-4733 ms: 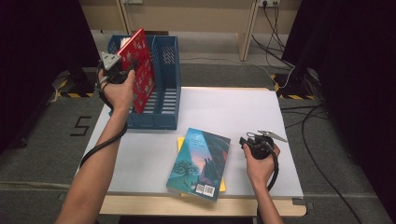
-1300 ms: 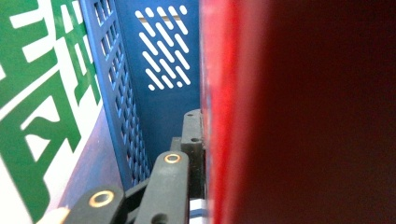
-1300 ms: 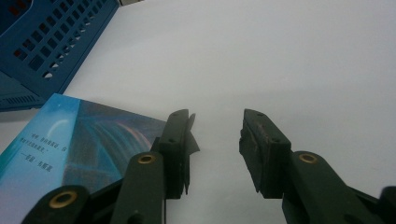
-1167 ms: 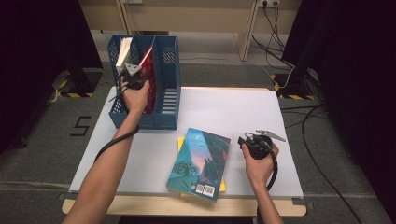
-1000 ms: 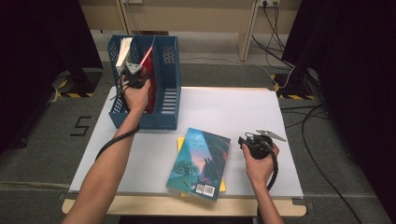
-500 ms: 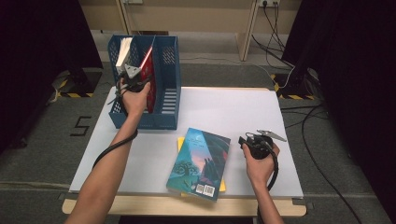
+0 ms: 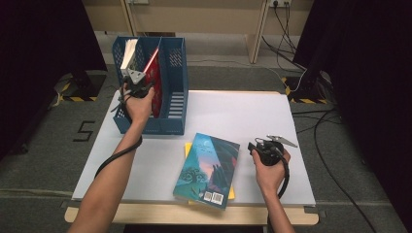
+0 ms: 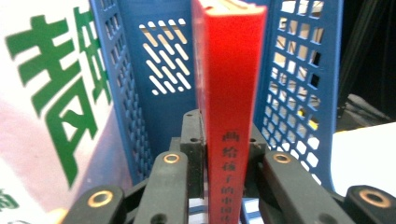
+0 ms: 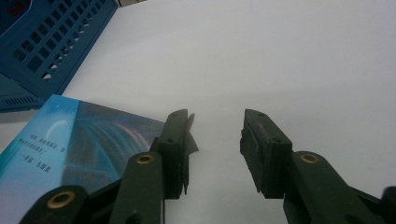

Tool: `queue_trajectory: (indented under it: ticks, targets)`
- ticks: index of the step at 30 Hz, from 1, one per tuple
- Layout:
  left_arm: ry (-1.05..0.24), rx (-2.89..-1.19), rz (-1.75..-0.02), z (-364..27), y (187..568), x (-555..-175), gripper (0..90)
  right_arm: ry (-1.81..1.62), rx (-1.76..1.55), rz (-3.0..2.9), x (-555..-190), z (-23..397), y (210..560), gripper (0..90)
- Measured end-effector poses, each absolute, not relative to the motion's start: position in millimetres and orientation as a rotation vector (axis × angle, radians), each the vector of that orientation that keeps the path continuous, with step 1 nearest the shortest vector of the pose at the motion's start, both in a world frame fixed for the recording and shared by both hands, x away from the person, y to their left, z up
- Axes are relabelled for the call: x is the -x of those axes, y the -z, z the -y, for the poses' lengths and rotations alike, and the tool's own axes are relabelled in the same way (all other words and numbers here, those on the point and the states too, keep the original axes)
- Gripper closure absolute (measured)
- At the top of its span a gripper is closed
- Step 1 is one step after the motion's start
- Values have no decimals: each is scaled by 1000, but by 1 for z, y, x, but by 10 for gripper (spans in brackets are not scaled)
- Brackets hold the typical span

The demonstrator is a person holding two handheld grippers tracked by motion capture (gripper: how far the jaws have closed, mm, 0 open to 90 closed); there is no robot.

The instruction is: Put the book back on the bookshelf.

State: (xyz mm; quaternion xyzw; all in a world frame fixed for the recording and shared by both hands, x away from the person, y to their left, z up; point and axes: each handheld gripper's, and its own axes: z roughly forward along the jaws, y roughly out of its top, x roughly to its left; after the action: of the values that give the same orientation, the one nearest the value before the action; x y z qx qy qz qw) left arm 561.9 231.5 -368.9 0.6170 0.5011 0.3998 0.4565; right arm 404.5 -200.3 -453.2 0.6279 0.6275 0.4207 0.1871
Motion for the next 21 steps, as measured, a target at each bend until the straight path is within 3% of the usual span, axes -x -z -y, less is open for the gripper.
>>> queue_trajectory:
  ticks: [21]
  targets:
    - [-1057,-1574,-1222,-229,362,-572,776,-1179,-1774,-1766,-405,200,453,618]
